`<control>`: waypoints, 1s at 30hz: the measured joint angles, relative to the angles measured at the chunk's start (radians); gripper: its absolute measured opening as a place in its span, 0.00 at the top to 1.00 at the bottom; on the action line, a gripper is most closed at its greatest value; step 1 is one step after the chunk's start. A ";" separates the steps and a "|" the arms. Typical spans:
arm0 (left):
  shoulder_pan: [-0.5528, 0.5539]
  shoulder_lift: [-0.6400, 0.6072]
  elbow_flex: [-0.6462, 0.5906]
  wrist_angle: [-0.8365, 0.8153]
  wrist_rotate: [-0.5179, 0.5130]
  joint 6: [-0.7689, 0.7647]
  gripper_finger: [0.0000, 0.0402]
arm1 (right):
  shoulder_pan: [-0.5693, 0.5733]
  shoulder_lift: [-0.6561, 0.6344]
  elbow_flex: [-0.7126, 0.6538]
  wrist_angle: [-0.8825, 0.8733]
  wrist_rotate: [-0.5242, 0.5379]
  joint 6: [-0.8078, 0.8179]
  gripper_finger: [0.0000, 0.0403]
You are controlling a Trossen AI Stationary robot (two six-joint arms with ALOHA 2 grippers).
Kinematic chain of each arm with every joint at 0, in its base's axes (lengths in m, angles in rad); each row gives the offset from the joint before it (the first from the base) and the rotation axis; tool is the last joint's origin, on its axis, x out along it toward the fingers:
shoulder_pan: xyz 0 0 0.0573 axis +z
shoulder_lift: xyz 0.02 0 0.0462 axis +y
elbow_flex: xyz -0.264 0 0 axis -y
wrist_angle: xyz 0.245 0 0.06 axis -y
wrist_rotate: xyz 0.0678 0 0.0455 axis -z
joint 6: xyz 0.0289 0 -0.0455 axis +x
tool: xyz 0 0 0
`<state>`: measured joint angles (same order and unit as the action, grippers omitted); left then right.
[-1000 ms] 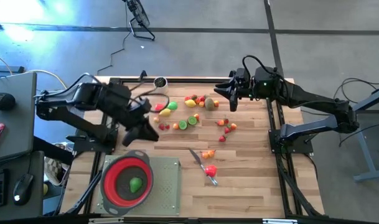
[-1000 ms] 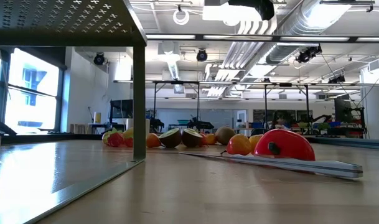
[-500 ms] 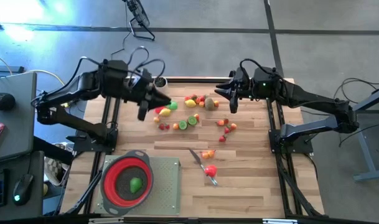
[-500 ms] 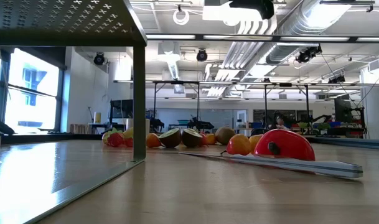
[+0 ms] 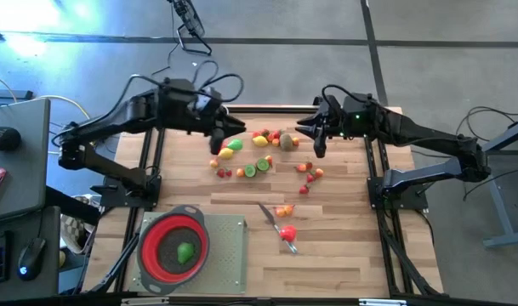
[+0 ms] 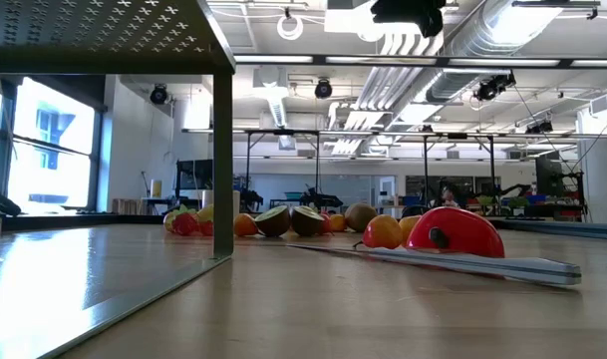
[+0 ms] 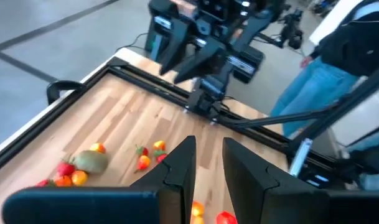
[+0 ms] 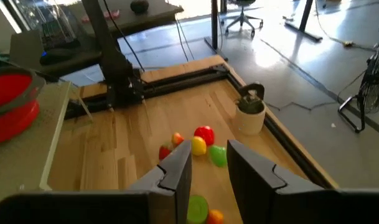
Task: Pick & Place Fruit
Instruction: Put the strawberry into the red strainer bowl on the shelf
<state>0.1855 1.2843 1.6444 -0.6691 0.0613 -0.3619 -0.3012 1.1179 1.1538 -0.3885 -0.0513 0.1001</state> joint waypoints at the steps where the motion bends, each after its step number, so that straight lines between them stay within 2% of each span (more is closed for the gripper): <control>1: 0.004 0.010 -0.001 -0.001 -0.004 0.006 0.81 | 0.000 0.000 0.000 -0.018 0.000 0.000 0.77; 4: 0.026 0.029 -0.001 0.028 0.011 0.040 0.81 | 0.000 0.000 0.000 -0.068 0.018 0.013 0.77; 11: 0.081 0.042 -0.001 0.054 0.019 0.078 0.81 | -0.012 0.000 0.000 -0.206 0.142 0.131 0.77; 19: 0.111 0.034 0.000 0.045 0.034 0.081 0.81 | -0.040 0.042 -0.028 -0.314 0.156 0.302 0.77; 30: 0.110 0.027 0.000 0.038 0.036 0.087 0.81 | -0.040 0.200 -0.075 -0.382 0.153 0.439 0.77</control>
<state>0.2951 1.3114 1.6440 -0.6306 0.0976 -0.2750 -0.3416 1.3177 1.0786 -0.7709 0.1017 0.5390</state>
